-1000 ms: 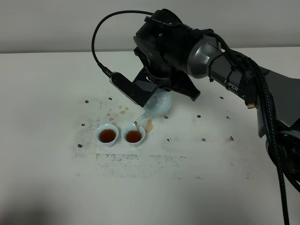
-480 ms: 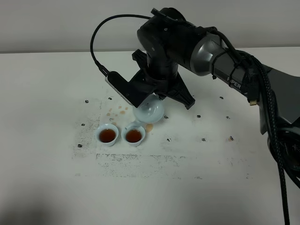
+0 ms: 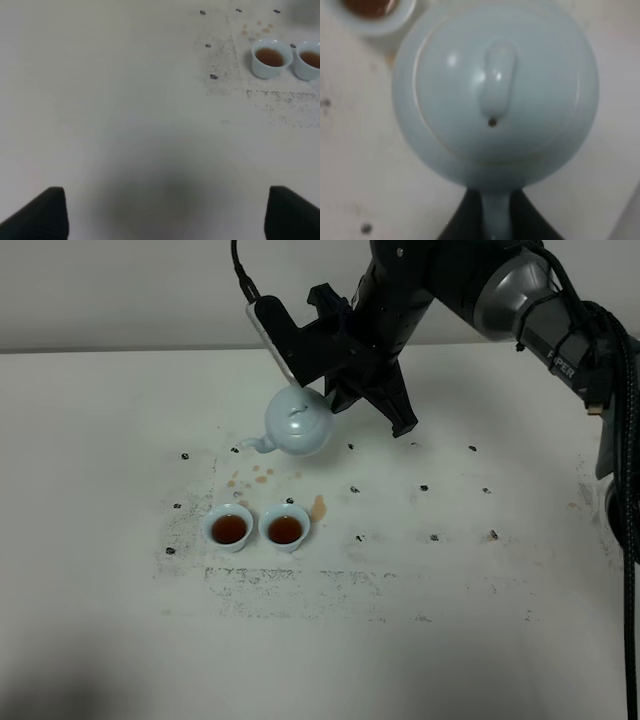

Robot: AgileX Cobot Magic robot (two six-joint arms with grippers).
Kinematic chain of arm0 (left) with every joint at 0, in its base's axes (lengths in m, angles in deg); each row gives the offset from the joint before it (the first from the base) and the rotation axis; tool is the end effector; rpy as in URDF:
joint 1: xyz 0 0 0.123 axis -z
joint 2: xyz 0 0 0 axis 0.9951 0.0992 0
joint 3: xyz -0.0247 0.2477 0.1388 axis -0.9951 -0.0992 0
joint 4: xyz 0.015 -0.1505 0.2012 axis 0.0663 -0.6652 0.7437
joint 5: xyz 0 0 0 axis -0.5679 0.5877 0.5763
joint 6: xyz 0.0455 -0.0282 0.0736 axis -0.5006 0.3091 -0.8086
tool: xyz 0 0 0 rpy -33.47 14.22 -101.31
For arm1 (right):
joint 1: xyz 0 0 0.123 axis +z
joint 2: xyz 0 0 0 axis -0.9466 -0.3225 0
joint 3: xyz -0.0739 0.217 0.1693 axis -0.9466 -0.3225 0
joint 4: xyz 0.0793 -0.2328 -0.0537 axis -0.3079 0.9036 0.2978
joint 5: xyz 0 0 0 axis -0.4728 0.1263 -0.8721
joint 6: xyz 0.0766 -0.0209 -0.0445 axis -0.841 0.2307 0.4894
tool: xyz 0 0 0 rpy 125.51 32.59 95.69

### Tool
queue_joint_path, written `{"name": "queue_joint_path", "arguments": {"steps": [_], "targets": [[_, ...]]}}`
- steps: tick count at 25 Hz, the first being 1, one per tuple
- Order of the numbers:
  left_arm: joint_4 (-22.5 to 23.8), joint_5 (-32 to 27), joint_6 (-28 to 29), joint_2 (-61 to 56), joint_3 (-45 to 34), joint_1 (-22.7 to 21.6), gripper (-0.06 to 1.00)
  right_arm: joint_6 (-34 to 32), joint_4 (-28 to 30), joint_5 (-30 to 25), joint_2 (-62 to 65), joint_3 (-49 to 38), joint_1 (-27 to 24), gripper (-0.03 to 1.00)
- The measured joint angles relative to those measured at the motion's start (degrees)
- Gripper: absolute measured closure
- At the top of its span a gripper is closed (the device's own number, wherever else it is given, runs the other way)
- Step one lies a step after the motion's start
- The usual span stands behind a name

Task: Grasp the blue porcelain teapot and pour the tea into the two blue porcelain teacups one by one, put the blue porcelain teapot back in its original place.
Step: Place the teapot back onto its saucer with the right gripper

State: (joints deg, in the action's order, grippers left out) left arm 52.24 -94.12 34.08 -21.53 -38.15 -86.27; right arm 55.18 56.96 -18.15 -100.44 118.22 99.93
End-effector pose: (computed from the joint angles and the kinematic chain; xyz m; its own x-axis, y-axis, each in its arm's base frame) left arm -0.0011 -0.0102 0.2655 -0.4957 -0.0394 -0.8676 0.0518 0.9959 -0.0748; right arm 0.4230 0.2474 0.2573 0.5218 -0.8418 -0.1381 -0.8214 -0.4521 -0.3479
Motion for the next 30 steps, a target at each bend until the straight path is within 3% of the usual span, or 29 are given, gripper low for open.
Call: {"name": "queue_joint_path", "arguments": {"steps": [9,16,30], "targets": [[0.0,0.0,0.0,0.0,0.0,0.0,0.19,-2.3,-1.2,0.0,-0.3,-1.1,-3.3,0.92],[0.0,0.0,0.0,0.0,0.0,0.0,0.19,-5.3,-5.9,0.0,-4.1,-1.9,-6.4,0.92],[0.0,0.0,0.0,0.0,0.0,0.0,0.19,-6.9,-7.0,0.1,-7.5,-2.2,-6.8,0.92]]}}
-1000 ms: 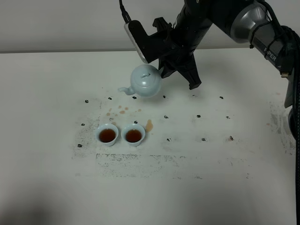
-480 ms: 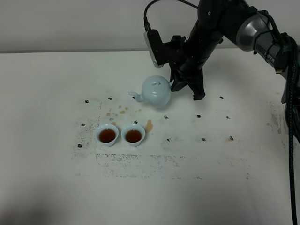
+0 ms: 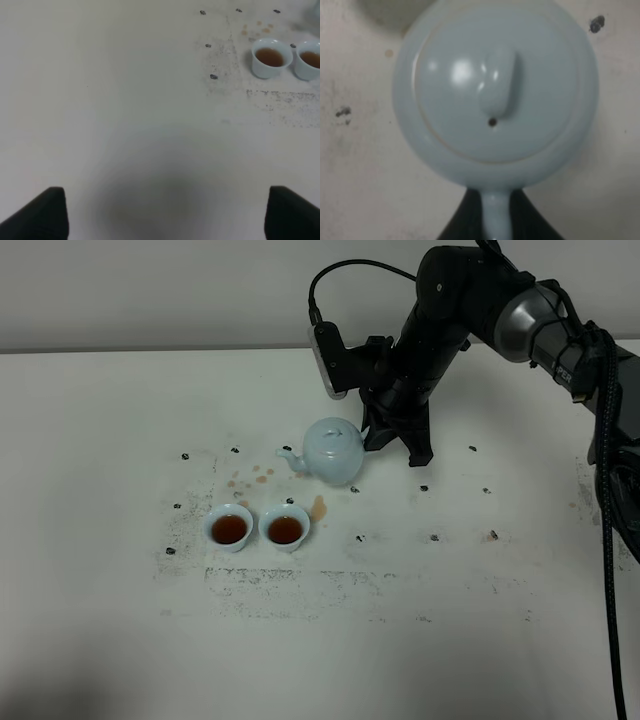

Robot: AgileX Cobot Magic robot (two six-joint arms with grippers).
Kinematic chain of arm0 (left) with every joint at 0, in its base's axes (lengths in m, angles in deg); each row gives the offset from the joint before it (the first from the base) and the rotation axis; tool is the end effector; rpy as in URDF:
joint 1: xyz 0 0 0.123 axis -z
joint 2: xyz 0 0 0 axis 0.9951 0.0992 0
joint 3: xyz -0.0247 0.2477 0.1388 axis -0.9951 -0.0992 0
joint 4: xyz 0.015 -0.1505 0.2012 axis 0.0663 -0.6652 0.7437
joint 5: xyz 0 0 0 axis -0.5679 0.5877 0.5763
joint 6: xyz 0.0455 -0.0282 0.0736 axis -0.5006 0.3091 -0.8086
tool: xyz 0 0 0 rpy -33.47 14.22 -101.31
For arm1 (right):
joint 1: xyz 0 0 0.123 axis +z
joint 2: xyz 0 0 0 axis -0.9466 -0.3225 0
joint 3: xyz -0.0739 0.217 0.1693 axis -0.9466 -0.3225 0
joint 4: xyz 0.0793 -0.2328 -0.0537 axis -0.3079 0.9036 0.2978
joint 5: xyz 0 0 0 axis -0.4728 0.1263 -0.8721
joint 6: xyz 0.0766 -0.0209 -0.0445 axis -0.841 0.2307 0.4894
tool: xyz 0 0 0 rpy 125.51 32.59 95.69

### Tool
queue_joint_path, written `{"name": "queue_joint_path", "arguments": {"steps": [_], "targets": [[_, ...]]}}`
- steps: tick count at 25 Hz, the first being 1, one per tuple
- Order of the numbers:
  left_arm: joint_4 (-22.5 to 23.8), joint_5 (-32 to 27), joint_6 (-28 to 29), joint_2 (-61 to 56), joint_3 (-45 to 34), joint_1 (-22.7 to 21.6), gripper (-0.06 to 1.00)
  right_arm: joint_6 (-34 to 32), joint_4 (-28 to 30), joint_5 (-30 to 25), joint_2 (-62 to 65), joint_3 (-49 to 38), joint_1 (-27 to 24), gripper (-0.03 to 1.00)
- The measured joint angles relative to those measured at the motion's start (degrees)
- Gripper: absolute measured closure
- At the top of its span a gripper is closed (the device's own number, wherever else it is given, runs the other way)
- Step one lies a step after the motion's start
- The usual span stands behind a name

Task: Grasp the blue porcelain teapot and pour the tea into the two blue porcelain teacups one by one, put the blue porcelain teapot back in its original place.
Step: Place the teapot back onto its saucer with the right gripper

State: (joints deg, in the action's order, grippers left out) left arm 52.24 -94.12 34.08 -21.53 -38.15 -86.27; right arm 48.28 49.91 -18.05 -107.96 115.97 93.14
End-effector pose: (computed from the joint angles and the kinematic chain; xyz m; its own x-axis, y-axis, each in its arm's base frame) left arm -0.0011 -0.0102 0.2655 -0.4957 -0.0394 -0.8676 0.0518 0.9959 -0.0748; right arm 0.4546 0.2089 0.1838 0.2550 -0.9244 -0.2838 -0.9639 -0.2199 -0.1500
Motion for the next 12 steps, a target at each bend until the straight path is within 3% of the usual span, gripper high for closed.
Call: {"name": "queue_joint_path", "arguments": {"steps": [8,12], "targets": [[0.0,0.0,0.0,0.0,0.0,0.0,0.19,-8.1,0.2,0.2,7.2,-1.0,-0.2,0.92],[0.0,0.0,0.0,0.0,0.0,0.0,0.19,-14.2,-0.2,0.1,13.6,-6.1,-1.6,0.92]]}}
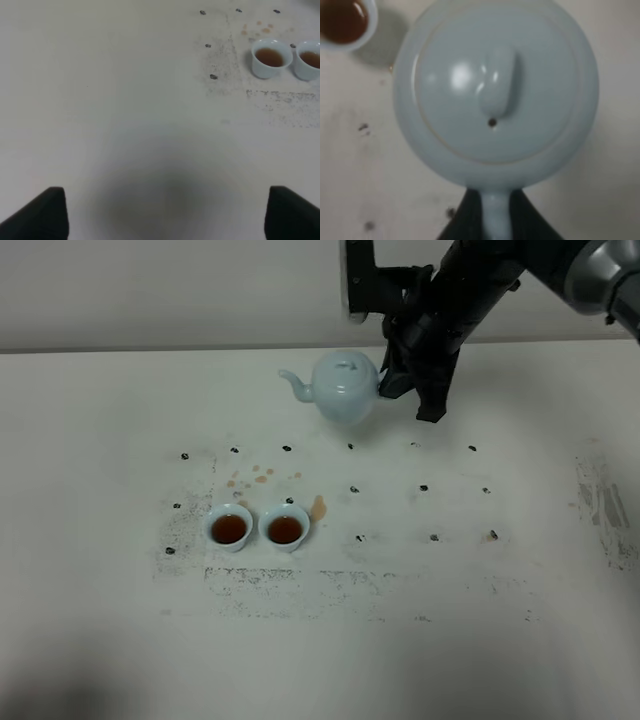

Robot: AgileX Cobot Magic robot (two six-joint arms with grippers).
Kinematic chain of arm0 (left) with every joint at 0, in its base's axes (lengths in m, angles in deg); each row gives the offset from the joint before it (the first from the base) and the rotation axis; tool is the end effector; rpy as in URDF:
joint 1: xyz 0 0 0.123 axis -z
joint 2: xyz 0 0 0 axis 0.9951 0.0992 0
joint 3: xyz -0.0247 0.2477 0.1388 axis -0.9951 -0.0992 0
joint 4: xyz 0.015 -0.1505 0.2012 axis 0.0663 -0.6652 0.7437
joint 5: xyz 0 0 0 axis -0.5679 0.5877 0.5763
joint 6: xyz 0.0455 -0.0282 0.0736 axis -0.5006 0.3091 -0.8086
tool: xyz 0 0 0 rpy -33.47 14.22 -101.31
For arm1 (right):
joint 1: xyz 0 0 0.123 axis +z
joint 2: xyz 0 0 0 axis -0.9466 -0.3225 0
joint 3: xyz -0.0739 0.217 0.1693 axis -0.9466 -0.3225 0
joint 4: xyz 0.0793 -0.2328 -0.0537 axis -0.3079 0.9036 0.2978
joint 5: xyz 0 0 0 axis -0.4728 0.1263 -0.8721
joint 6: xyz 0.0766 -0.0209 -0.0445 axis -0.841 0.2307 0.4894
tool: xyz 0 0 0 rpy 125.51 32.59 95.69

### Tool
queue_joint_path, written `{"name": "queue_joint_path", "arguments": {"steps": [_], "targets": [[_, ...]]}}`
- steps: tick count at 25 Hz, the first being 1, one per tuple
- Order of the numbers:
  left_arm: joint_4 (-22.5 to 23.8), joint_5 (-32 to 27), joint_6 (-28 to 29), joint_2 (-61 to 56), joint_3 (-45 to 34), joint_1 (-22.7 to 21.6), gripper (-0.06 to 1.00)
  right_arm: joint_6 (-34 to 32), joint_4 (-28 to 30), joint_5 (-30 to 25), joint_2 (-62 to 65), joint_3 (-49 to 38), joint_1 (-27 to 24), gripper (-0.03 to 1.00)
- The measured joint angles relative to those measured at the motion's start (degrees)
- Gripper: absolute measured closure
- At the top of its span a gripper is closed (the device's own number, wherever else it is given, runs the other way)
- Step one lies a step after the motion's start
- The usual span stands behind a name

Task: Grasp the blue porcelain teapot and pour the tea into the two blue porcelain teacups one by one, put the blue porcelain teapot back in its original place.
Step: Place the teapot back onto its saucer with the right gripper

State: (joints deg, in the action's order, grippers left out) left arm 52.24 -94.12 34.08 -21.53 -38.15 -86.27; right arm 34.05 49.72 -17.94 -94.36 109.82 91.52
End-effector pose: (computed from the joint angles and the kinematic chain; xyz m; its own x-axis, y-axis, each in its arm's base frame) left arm -0.0011 -0.0102 0.2655 -0.4957 -0.0394 -0.8676 0.0518 0.9959 -0.0748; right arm 0.4284 0.1844 0.2694 0.0236 -0.9336 -0.3576 -0.9796 0.0497 -0.1946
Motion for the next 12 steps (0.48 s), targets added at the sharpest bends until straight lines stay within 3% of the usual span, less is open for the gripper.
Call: {"name": "queue_joint_path", "arguments": {"steps": [7,12], "targets": [[0.0,0.0,0.0,0.0,0.0,0.0,0.19,-10.4,0.1,-0.2,6.5,-9.4,-3.5,0.92],[0.0,0.0,0.0,0.0,0.0,0.0,0.19,-13.3,-0.7,-0.2,11.4,-15.3,-6.3,0.92]]}}
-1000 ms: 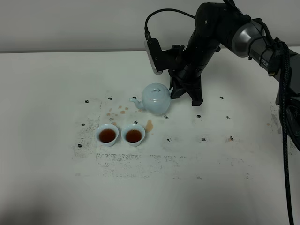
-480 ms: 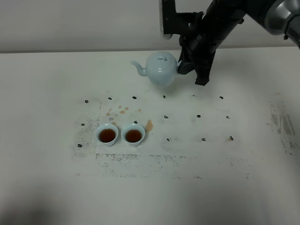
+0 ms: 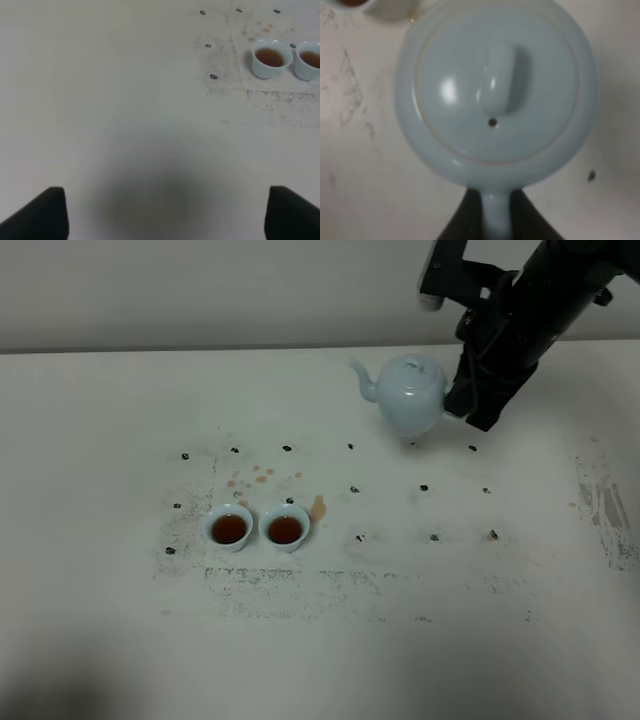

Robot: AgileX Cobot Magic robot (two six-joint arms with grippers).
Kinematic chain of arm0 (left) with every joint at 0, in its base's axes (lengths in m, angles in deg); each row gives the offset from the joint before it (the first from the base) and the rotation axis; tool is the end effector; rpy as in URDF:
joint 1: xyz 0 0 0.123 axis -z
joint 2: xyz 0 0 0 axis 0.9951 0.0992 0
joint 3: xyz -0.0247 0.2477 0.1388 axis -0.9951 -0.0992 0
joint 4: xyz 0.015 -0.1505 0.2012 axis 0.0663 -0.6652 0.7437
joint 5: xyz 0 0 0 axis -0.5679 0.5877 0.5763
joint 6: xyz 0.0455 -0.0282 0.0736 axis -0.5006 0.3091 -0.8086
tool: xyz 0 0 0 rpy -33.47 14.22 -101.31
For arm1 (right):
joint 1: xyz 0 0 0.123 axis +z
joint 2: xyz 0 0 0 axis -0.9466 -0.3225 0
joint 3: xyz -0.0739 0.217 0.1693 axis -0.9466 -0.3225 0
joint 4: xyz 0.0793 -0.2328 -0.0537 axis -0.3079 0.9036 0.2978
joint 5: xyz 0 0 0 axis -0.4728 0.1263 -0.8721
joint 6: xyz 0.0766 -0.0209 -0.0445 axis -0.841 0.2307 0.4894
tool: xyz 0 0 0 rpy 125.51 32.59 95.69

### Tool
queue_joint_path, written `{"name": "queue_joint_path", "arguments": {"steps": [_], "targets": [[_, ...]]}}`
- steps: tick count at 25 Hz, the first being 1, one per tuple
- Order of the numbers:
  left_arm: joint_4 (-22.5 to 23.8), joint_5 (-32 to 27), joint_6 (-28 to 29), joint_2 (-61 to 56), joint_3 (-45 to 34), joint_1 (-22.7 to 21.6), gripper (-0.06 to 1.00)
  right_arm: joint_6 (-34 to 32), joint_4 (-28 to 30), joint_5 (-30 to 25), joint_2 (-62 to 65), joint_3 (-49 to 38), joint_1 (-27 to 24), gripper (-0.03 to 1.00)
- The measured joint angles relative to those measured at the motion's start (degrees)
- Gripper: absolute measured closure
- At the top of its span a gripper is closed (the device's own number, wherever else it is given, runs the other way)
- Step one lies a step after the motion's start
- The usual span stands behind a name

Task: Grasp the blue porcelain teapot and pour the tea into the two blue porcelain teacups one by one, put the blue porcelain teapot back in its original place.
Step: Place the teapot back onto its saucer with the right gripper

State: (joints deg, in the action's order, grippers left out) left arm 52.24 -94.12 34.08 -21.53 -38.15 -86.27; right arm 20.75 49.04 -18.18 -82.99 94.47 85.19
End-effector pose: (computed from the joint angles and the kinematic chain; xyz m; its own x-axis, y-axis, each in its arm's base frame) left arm -0.0011 -0.0102 0.2655 -0.4957 -0.0394 -0.8676 0.0518 0.9959 -0.0748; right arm 0.3954 0.1244 0.2828 -0.3278 -0.8718 -0.3641 -0.9296 0.3665 -0.0406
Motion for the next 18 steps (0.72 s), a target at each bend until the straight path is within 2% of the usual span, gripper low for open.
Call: {"name": "queue_joint_path", "arguments": {"steps": [9,18], "targets": [[0.0,0.0,0.0,0.0,0.0,0.0,0.19,1.5,-0.6,0.1,5.9,-8.3,-5.2,0.92],[0.0,0.0,0.0,0.0,0.0,0.0,0.19,-9.5,-3.7,0.1,6.5,-17.0,-7.4,0.92]]}}
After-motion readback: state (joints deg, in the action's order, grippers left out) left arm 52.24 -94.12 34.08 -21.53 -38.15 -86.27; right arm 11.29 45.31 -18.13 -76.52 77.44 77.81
